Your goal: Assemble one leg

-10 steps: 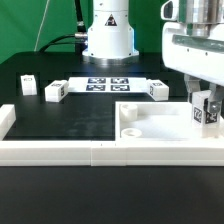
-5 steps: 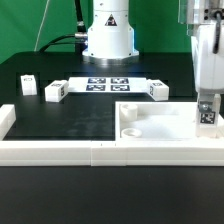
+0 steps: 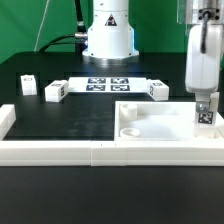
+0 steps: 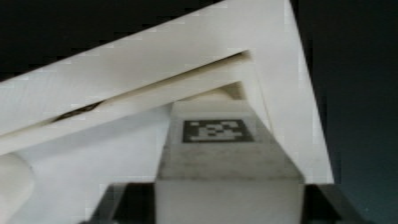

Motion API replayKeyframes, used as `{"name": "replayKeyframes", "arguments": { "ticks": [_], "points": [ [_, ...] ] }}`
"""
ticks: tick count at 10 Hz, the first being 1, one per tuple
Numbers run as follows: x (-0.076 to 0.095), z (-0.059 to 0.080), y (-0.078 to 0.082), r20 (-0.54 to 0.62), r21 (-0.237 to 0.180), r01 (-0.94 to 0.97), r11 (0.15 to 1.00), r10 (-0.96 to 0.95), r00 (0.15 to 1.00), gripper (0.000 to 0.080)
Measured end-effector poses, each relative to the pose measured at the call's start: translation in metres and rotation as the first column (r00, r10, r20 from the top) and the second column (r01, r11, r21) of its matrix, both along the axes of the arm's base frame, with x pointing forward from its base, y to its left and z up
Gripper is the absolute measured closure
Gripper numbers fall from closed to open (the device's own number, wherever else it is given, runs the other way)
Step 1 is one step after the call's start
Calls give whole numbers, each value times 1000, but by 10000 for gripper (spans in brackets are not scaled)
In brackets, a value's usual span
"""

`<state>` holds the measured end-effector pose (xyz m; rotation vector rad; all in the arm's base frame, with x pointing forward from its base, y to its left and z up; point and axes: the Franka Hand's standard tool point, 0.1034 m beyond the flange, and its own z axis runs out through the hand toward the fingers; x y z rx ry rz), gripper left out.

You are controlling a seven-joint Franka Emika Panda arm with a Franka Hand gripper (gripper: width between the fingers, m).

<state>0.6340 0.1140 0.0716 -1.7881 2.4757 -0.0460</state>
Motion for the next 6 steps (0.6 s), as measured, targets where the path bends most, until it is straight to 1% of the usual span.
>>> {"name": "replayKeyframes", "arguments": {
  "ticks": [1, 2, 3, 6],
  "points": [
    [0, 0, 0, 0, 0, 0, 1000, 0, 1000, 373],
    [0, 0, 0, 0, 0, -2, 1000, 2, 1000, 238],
    [0, 0, 0, 0, 0, -2, 1000, 2, 1000, 177],
    [0, 0, 0, 0, 0, -3, 1000, 3, 1000, 156]
  ]
}}
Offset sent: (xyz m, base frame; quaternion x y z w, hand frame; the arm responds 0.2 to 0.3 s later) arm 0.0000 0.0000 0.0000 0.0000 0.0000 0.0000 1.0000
